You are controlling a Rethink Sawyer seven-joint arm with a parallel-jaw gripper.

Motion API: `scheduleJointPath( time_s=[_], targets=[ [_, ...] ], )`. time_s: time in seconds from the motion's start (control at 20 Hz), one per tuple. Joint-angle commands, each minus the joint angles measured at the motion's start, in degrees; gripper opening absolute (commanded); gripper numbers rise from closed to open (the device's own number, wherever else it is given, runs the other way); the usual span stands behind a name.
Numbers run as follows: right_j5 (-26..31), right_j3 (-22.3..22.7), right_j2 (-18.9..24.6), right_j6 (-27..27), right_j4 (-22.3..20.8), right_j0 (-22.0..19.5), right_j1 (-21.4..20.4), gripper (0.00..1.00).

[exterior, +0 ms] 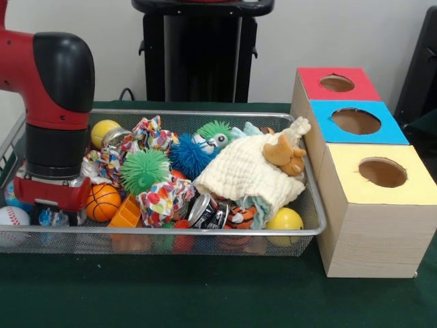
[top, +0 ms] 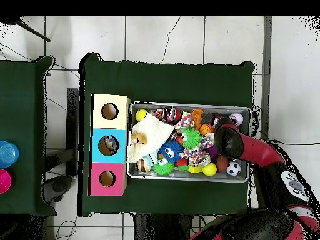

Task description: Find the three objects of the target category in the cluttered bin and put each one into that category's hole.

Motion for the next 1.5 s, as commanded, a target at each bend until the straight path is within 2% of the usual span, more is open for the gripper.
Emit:
scheduleJointPath(
  time_s=[0.05, 0.45, 0.55, 0.8, 1.3, 1.5],
  targets=[
    [8.27, -0.88, 3.55, -0.26, -2.03, 0.87, 5.85, 1.0],
    [9.38, -0.89, 3.52, 0.09, -1.26, 0.97, 5.73, 1.0],
    [10.34, -1.45, 1.74, 0.89, -0.79, 2.55, 5.57, 1.0],
    [13.22, -4.11, -7.42, 4.66, -0.01, 10.44, 5.48, 1.0],
    [18.97, -4.89, -13.8, 9.02, 4.52, 15.59, 5.41, 1.0],
    [20.04, -4.72, -14.54, 8.91, 6.01, 16.1, 5.39, 1.0]
  ],
)
